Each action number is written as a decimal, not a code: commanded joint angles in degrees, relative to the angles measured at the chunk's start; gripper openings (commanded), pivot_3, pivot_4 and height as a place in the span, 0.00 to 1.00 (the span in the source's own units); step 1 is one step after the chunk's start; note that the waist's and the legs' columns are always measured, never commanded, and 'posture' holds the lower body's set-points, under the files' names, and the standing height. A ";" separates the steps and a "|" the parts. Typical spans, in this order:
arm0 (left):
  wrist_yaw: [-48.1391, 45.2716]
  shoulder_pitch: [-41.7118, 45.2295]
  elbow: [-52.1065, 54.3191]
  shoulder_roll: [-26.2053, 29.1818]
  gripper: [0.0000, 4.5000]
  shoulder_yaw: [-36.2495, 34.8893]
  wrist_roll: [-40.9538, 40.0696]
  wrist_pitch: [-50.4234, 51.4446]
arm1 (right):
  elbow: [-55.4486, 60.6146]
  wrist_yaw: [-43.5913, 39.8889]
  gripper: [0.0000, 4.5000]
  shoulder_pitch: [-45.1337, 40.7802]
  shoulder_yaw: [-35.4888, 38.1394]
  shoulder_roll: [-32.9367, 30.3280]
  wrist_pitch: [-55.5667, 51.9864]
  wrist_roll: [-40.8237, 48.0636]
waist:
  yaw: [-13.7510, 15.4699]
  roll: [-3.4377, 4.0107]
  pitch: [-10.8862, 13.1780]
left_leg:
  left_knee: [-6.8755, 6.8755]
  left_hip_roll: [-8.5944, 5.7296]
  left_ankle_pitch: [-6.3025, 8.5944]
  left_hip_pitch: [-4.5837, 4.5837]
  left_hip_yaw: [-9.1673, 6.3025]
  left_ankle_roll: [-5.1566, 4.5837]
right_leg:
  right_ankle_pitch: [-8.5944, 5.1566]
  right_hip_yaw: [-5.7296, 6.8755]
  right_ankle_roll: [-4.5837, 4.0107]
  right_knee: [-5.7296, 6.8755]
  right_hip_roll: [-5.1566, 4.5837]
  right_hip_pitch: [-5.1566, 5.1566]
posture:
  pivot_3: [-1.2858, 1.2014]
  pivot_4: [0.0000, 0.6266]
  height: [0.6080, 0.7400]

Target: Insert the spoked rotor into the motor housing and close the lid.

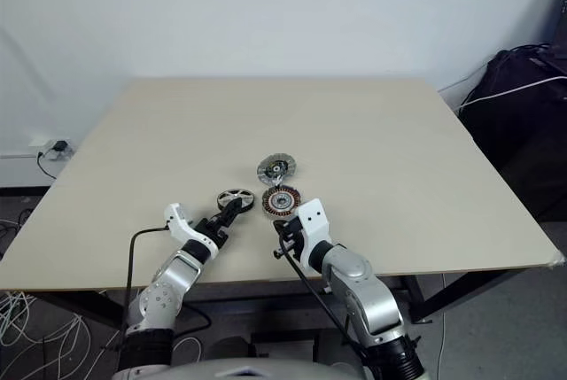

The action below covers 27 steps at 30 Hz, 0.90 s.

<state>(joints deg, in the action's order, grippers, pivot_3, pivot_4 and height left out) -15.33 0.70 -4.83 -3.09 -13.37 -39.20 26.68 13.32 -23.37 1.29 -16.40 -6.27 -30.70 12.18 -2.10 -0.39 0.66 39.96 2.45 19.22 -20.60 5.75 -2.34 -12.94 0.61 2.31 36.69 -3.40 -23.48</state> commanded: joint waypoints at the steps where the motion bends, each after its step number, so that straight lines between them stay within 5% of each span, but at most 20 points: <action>1: 2.22 1.77 -0.52 -0.77 1.00 -1.12 0.16 -0.63 | 2.07 0.33 0.01 -0.42 0.30 0.41 0.11 0.74 | 0.00 -0.01 0.00 | 0.00 0.00 0.00 0.00 0.00 0.00 | 0.00 0.00 0.00 0.00 0.00 0.00 | 0.52 0.00 1.00; 13: 7.19 4.41 -4.02 -2.70 1.00 -3.90 -3.21 2.35 | 2.04 0.87 0.01 -0.27 0.43 0.49 0.39 0.95 | -0.04 -0.11 -0.08 | 0.00 0.00 -0.03 0.07 -0.04 0.03 | 0.00 0.02 0.00 0.05 0.00 0.06 | 0.52 0.00 1.00; 16: 6.67 4.42 -3.92 -2.77 0.86 -3.61 -3.91 3.56 | 2.12 0.95 0.00 -0.20 0.41 0.44 0.39 0.92 | -0.04 -0.12 -0.08 | 0.00 0.00 -0.03 0.08 -0.04 0.03 | 0.00 0.01 0.00 0.05 0.00 0.07 | 0.52 0.00 1.00; 27: 6.20 3.84 -3.54 -2.33 0.09 -3.50 -3.36 4.83 | 2.07 1.06 0.00 -0.32 0.39 0.51 0.53 0.95 | 0.02 -0.17 -0.09 | 0.00 -0.01 -0.10 -0.02 -0.05 0.16 | 0.00 0.03 0.00 -0.05 0.00 0.03 | 0.52 0.00 1.00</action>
<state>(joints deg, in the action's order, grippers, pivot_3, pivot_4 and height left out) -8.87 4.10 -8.95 -4.03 -17.46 -42.33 31.08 13.35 -22.39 1.50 -16.38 -6.04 -30.69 12.52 -2.08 -0.56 0.57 39.96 2.44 19.14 -20.62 5.69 -2.21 -12.93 0.63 2.31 36.65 -3.39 -23.45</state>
